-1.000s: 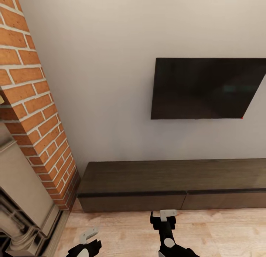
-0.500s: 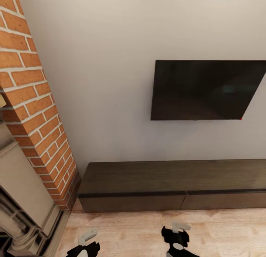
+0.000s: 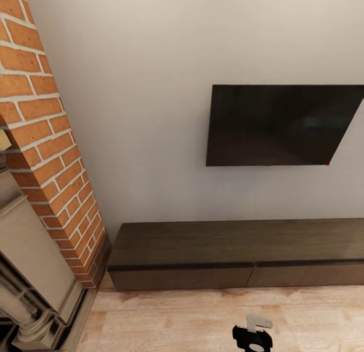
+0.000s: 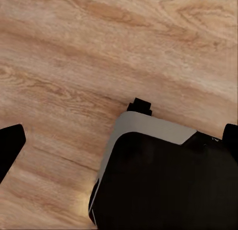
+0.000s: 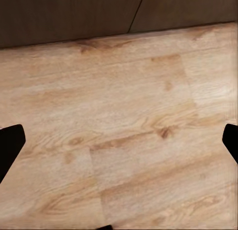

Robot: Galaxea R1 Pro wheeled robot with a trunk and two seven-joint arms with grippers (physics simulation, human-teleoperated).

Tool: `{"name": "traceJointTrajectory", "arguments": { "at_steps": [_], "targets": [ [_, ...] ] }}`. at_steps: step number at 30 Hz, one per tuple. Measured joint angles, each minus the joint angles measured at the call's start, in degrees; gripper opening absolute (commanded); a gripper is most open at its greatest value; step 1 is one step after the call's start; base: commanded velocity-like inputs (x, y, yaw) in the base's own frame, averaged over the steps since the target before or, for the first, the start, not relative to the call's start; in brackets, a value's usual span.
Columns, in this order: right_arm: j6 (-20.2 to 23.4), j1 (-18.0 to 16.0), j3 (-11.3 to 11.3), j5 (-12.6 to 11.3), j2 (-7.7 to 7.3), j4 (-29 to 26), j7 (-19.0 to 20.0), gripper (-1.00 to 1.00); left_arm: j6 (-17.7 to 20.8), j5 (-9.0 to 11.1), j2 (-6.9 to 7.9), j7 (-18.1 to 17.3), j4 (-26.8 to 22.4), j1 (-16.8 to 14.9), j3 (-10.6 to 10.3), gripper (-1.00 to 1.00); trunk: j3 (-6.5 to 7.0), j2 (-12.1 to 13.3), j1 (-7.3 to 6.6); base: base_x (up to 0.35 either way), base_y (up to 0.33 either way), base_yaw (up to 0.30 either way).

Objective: Place each of the two pumpkins and all three candles from the living room inside a cabinet in the living room (use any cabinet), then make sure every cabinet is closed, and position the cauldron so it is next to a table in the living room.

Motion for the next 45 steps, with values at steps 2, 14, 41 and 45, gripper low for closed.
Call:
{"name": "traceJointTrajectory", "arguments": {
  "at_steps": [2,14,41,45],
  "targets": [
    [0.0,0.9,0.0,0.0,0.11,0.6,0.0,1.0,-2.4,-0.7,0.03,-1.1,2.6,0.0,-0.2,1.0,0.36,0.8,-0.44,0.0,0.0,0.0],
    [-0.3,6.8,0.0,0.1,0.23,1.7,0.2,1.0,-10.0,-1.3,0.61,-2.2,14.1,0.6,-1.1,1.0,2.52,5.6,-3.08,0.0,0.0,0.0],
    [5.8,8.8,0.2,0.5,0.28,6.2,-1.7,1.0,-11.4,-1.0,0.32,-2.0,15.2,1.7,-1.2,1.0,4.34,9.7,-5.29,0.0,0.0,0.0],
    [4.6,8.9,0.1,0.3,0.06,6.2,-1.7,1.0,-11.4,-0.7,0.07,-2.0,15.2,1.7,-1.1,1.0,4.34,9.7,-5.29,0.0,0.0,0.0]
  ]
}}
